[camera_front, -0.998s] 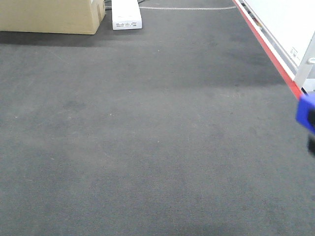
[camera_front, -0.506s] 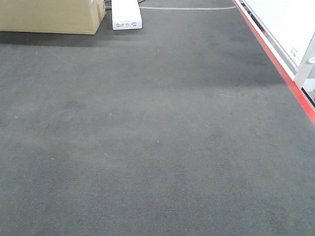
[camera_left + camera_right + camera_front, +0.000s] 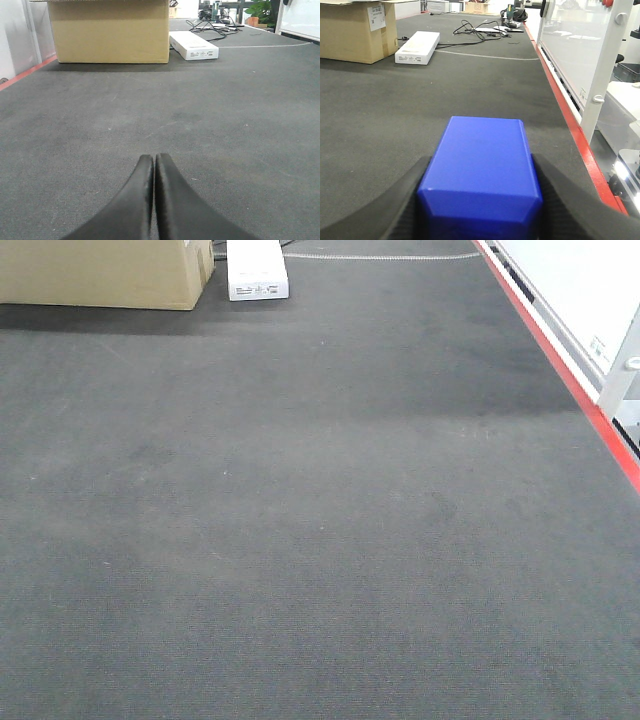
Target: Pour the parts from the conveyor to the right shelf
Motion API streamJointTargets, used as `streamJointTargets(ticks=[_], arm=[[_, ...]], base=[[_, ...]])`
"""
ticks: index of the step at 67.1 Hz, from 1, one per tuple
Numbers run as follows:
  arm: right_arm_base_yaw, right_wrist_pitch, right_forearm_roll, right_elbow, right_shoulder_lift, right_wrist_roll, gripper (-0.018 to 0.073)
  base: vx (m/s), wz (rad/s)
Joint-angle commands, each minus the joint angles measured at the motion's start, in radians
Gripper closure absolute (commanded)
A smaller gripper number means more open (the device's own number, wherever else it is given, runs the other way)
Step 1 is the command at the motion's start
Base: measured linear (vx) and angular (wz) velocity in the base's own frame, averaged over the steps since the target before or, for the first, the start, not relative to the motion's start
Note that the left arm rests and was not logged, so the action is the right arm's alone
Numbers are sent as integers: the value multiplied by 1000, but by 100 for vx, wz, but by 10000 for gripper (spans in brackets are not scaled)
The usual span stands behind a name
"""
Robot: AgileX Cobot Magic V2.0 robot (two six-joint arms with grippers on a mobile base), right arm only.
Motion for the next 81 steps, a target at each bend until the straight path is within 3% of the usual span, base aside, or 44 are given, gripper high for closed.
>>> streamJointTargets(ticks=[1,81], arm=[[1,-87,3,-28,12,-7,565],[1,-84,3,-28,12,-7,565]], base=[[0,0],[-2,0]])
